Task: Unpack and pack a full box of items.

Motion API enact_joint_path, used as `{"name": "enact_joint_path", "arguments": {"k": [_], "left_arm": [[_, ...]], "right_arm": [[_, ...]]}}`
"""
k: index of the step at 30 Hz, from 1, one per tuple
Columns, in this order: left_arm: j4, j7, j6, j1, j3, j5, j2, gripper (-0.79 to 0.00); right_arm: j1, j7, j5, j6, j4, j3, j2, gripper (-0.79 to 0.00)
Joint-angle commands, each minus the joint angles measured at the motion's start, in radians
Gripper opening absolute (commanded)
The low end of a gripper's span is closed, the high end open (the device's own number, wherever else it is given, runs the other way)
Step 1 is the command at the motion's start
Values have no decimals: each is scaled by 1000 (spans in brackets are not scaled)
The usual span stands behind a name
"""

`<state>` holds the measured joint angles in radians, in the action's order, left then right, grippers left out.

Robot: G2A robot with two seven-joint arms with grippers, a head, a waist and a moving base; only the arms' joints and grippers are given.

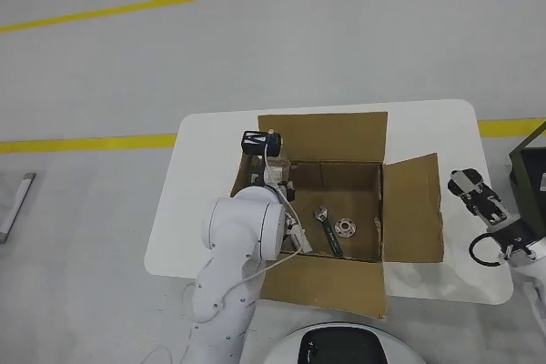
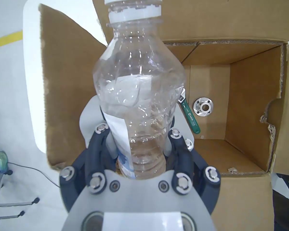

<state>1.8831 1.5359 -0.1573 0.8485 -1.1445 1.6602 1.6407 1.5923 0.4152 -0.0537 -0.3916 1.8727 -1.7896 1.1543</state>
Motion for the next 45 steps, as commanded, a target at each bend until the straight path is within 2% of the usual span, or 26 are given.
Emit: {"name": "enact_joint_path", "arguments": {"k": [1,5,6,7,8,19,27,45], "left_arm": [[18,0,7,0,-4,-10,2,-785],[43,0,21,3,-14,7,4,-785],[49,0,27,4,-17,13,4,-785],[55,0,32,6,-22,26,4,-785],[60,0,39,8,-27,44,4,-785],[85,0,86,61,-104,147,14,-785],[40,0,82,62,-148,200,29,-785],[-27,0,96,43,-165,246,70,-785]], "right_arm": [[-2,42,5,-7,6,10,-2,0],[-5,75,-23,-2,6,57,-2,0],[-7,78,-27,0,3,68,-2,-46],[-8,83,-28,5,0,80,-2,-459],[-10,86,-34,10,-3,87,-2,-785],[-32,43,-47,41,-43,124,0,-785],[-39,11,-18,31,-72,119,0,-785],[-50,-18,-8,35,-122,60,-6,-785]]}}
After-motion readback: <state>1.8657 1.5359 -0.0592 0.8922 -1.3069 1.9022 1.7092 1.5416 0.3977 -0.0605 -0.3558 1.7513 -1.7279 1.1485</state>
